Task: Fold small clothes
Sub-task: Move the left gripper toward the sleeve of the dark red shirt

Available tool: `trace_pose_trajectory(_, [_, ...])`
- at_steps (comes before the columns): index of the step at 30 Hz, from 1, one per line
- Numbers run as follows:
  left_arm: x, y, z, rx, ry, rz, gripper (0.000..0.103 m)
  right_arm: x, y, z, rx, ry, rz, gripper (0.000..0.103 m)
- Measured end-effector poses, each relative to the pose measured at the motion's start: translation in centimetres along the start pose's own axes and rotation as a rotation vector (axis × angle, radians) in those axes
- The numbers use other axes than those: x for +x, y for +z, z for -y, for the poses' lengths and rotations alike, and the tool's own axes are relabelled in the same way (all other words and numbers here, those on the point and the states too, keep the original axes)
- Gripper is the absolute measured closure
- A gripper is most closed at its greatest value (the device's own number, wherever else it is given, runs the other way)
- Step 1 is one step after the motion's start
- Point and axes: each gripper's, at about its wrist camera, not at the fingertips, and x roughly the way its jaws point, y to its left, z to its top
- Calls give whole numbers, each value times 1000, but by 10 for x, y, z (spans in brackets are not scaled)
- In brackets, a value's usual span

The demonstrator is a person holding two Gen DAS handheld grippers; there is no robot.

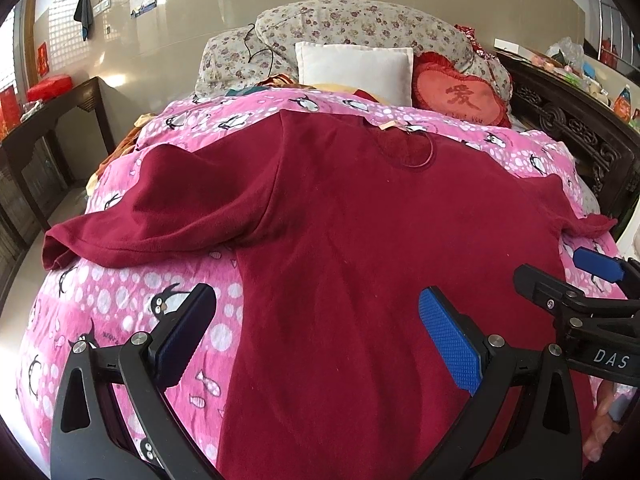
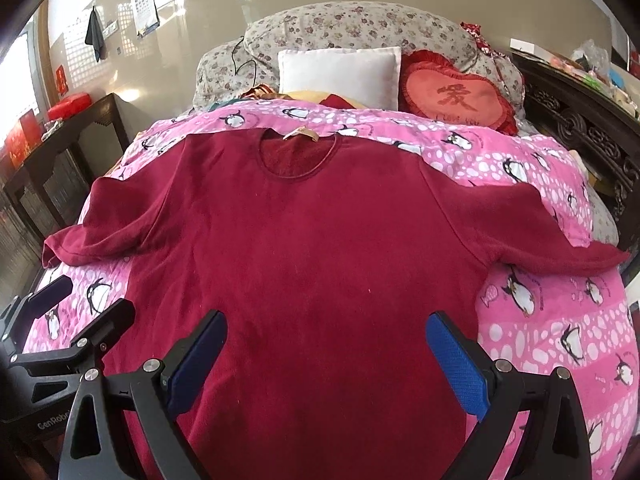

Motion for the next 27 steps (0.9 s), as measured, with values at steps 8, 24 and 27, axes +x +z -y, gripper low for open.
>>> trace_pose_trajectory(8, [13,9,-10,-32,6,-6,1,12,18,-10,-18,-16,1,3])
trace_pose_trajectory(24, [30,15,-51,-93,62,-18,1,43,38,-40,-57,-1,-6,3])
trace_pose_trajectory(27, [31,16,-63,-112,73,-19,1,50,40,-46,-68,5,-11,3])
